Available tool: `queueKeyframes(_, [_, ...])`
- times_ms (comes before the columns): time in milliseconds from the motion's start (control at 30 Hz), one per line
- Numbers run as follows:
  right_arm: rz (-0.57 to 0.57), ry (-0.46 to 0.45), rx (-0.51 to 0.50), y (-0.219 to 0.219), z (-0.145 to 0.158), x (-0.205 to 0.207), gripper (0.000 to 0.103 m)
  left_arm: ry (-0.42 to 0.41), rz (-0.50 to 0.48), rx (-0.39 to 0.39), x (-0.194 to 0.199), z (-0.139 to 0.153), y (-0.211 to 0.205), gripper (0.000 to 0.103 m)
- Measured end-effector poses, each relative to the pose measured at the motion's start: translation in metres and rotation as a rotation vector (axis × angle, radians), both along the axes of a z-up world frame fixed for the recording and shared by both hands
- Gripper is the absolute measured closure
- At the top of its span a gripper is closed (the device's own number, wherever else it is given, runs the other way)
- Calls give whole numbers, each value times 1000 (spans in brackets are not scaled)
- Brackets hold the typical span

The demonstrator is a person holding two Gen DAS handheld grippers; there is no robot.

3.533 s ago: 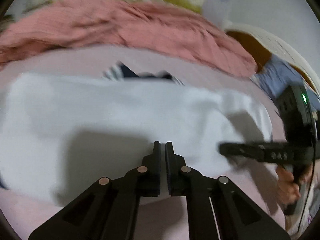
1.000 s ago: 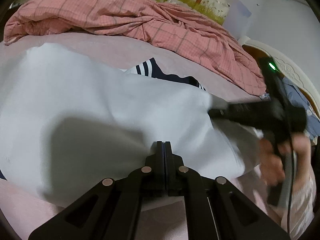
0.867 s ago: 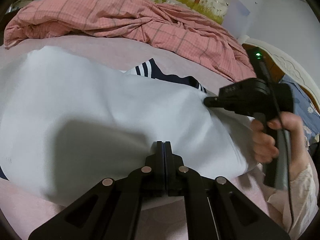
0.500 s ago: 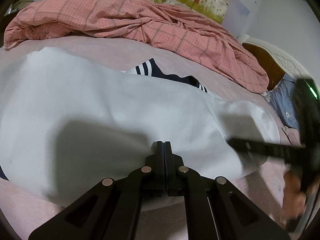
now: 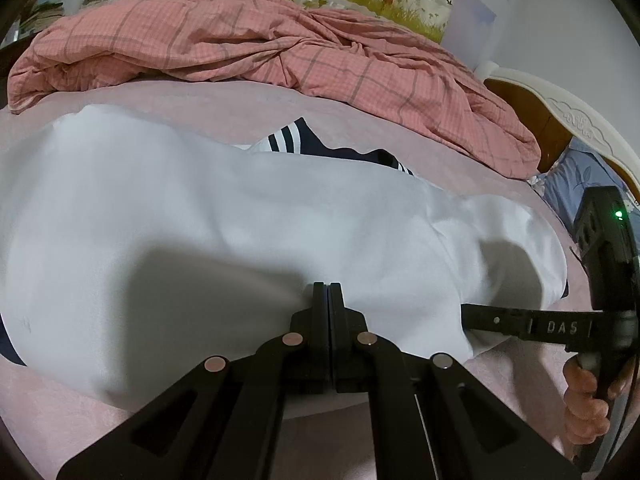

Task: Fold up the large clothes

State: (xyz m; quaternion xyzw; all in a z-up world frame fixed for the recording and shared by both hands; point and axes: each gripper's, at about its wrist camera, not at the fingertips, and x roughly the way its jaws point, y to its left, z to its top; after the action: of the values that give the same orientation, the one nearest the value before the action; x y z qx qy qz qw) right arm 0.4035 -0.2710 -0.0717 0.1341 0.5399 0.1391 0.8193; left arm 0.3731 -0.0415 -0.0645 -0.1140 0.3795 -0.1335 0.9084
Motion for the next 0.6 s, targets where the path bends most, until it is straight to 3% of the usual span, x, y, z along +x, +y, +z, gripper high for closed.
queueKeyframes(133, [6, -81, -138, 20, 11, -14, 103, 2, 0, -9, 0, 0, 0, 100])
queueKeyframes(200, [-29, -119, -112, 13, 25, -31, 101, 6, -3, -22, 1, 0, 0, 100])
queueKeyframes(267, [-104, -155, -25, -8, 34, -50, 87, 6, -3, -19, 1, 0, 1, 100])
queueKeyframes(333, [-228, -197, 50, -39, 38, -73, 43, 2, -2, -10, 1, 0, 1, 100])
queueKeyframes(467, [-470, -200, 157, -102, 31, -100, 39, 0, -1, -2, 1, 1, 1, 100])
queueKeyframes(533, [-609, -147, 259, -133, 13, -102, 22, 1, -2, -1, 1, 2, 1, 100])
queueKeyframes(600, [-689, -109, 403, -158, -7, -98, 20, 0, -2, -1, 1, 2, 1, 100])
